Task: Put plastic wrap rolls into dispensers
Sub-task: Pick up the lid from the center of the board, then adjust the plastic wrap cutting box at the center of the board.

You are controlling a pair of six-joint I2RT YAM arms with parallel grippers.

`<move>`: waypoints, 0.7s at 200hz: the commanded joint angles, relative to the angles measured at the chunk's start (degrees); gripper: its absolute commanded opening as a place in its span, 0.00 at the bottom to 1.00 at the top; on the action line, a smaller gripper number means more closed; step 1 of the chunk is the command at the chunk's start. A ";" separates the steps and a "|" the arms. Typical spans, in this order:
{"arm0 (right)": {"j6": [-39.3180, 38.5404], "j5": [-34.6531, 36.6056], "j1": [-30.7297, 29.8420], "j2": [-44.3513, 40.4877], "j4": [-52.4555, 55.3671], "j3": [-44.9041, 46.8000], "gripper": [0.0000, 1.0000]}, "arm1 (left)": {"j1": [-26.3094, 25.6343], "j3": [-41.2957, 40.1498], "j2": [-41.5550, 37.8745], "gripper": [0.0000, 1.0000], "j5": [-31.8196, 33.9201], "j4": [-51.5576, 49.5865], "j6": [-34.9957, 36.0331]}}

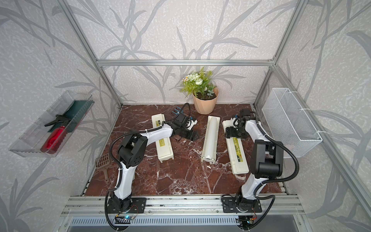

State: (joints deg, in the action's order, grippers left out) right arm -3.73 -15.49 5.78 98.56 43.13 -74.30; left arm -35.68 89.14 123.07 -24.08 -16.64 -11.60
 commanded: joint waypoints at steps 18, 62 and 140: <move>17.18 -5.86 -1.47 -4.64 0.05 1.98 0.83 | -0.59 -3.39 -3.80 0.79 -1.05 2.55 -0.05; 20.16 -5.59 -6.40 -1.85 1.32 -3.50 0.83 | -3.11 -6.03 -3.53 0.79 -4.75 4.48 0.38; 17.03 -1.34 -10.15 9.52 13.23 -20.49 0.82 | -8.81 -6.50 -2.44 0.79 -11.08 8.87 0.03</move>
State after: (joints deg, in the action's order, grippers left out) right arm 14.50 -18.37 -4.12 105.62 49.56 -90.24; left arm -42.33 82.19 121.69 -31.57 -9.78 -11.62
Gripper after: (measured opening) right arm 0.870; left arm 0.791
